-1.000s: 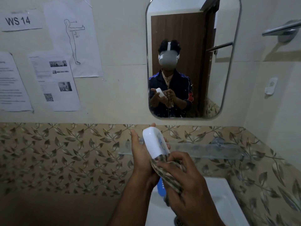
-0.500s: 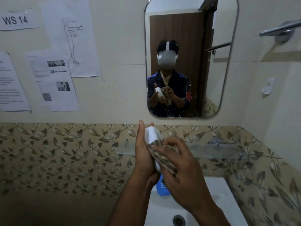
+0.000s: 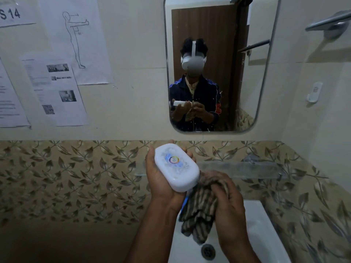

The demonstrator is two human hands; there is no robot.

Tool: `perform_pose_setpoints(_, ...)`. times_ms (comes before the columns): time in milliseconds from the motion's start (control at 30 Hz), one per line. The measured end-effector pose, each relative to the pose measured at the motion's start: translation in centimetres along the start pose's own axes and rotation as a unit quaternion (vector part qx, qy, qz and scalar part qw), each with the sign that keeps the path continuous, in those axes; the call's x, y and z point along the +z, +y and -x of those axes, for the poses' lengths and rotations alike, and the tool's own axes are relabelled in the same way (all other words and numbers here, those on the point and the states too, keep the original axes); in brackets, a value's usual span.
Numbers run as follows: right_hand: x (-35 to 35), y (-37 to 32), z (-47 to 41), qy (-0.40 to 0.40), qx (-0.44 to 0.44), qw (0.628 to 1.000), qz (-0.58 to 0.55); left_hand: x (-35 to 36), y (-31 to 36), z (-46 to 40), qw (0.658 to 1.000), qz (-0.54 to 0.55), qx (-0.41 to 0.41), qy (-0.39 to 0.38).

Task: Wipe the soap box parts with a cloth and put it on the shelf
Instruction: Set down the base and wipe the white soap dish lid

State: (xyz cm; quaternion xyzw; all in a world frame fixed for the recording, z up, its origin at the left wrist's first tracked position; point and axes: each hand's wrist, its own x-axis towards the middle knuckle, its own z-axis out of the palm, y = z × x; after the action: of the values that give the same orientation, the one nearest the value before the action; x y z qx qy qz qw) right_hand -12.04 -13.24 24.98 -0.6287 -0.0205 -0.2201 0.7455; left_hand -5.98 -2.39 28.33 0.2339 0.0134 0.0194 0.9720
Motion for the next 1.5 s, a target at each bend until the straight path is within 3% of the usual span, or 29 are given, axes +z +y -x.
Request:
perform_pose_setpoints(67, -0.4, 0.2, 0.0, 0.008, 0.053, 0.999, -0.011, -0.5, -0.7, -0.1, 1.000, -0.019, 0.015, -0.008)
perform_pose_setpoints(200, -1.0, 0.1, 0.2, -0.049, 0.006, 0.994, 0.098, -1.7, -1.7, -1.5, 0.995, -0.092, 0.026, 0.036)
perform_pose_setpoints(433, -5.1, -0.1, -2.1, -0.028, 0.087, 0.996, -0.017, -5.7, -4.5, -0.9, 0.976, -0.116, -0.184, 0.007)
perform_pose_setpoints(567, -9.6, 1.6, -3.6, -0.034, 0.166, 0.984, -0.054, -7.6, -5.7, 1.9, 0.943, -0.137, -0.294, -0.071)
perform_pose_setpoints(633, -11.5, 3.1, -3.9, -0.027, 0.199, 0.978, -0.056, -8.5, -6.7, 2.4, 0.938, -0.132, -0.311, -0.075)
perform_pose_setpoints(733, -13.3, 5.6, -3.8, -0.023, 0.233, 0.970, -0.072, -9.2, -9.1, 2.0, 0.907, -0.086, -0.407, -0.069)
perform_pose_setpoints(933, -15.7, 9.9, -3.5, -0.009, 0.240, 0.971, -0.015, -9.5, -14.8, -0.1, 0.913, -0.103, -0.395, -0.001)
perform_pose_setpoints(1067, -17.9, 14.4, -4.0, 0.019, 0.283, 0.958, 0.033, -9.0, -17.6, -0.2, 0.928, -0.195, -0.312, 0.055)
perform_pose_setpoints(1267, -20.6, 21.4, -5.1, 0.091, 0.312, 0.942, 0.080, -9.5, -22.8, -2.3, 0.897, -0.185, -0.395, 0.066)
perform_pose_setpoints(1400, -21.9, 25.2, -6.5, 0.143, 0.327, 0.928, 0.109, -10.2, -26.1, -4.2, 0.891, -0.234, -0.371, 0.118)
perform_pose_setpoints(1500, -22.7, 27.0, -8.5, 0.163, 0.326, 0.924, 0.117, -11.5, -27.8, -6.0, 0.887, -0.276, -0.362, 0.073)
